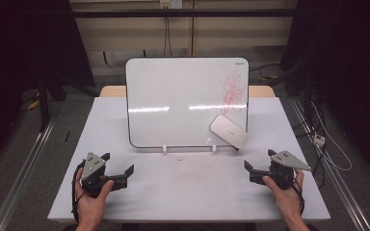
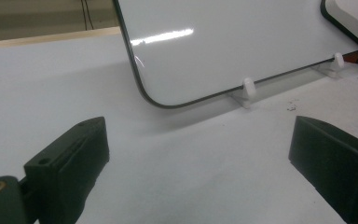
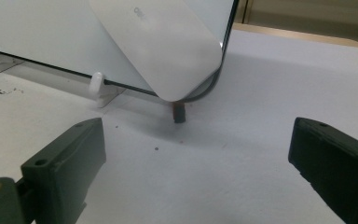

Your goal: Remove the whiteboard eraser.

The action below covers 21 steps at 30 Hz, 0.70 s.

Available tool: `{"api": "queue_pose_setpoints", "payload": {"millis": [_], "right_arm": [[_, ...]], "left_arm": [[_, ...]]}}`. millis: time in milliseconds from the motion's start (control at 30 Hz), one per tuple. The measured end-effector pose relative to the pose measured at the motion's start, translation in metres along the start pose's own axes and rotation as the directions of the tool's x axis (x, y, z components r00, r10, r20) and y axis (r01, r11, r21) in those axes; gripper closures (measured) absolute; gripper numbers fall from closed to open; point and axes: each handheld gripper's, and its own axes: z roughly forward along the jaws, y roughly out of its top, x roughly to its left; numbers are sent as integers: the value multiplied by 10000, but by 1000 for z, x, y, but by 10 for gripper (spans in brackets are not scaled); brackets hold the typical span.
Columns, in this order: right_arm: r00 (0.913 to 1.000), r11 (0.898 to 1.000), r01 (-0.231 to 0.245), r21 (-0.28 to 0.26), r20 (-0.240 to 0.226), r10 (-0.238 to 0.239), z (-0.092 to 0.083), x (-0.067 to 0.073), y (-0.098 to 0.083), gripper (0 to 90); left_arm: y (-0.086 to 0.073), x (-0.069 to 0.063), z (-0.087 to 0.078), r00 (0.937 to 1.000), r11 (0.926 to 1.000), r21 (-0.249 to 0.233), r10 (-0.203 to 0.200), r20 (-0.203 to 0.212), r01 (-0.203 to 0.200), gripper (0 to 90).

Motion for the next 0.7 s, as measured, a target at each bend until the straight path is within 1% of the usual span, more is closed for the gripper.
{"api": "queue_pose_setpoints", "payload": {"millis": [200, 233, 433, 600, 667, 700], "right_arm": [[9999, 9999, -105, 73, 9, 105, 2, 1, 1, 37], [9999, 9999, -100, 110, -56, 101, 2, 1, 2, 37], [9999, 9998, 81, 208, -152, -77, 4, 6, 6, 49], [9975, 9971, 639, 417, -313, -626, 10, 11, 15, 62], [9960, 9953, 852, 471, -299, -838, 14, 15, 21, 60], [9950, 9942, 948, 504, -358, -931, 16, 17, 23, 59]], "left_arm": [[0, 0, 1, 10000, 10000, 88, -16, 40, 15, 48], [0, 0, 1, 10000, 9999, 92, -73, 35, 73, 48], [-1, 2, 1, 10000, 9998, 146, -96, -19, 96, 47], [-3, 4, 2, 10000, 9998, 183, 24, 26, -25, 47], [-4, 5, 2, 10000, 9998, 213, 4, 3, -4, 48], [-5, 6, 2, 9999, 9996, 240, -125, 53, 124, 47]]}}
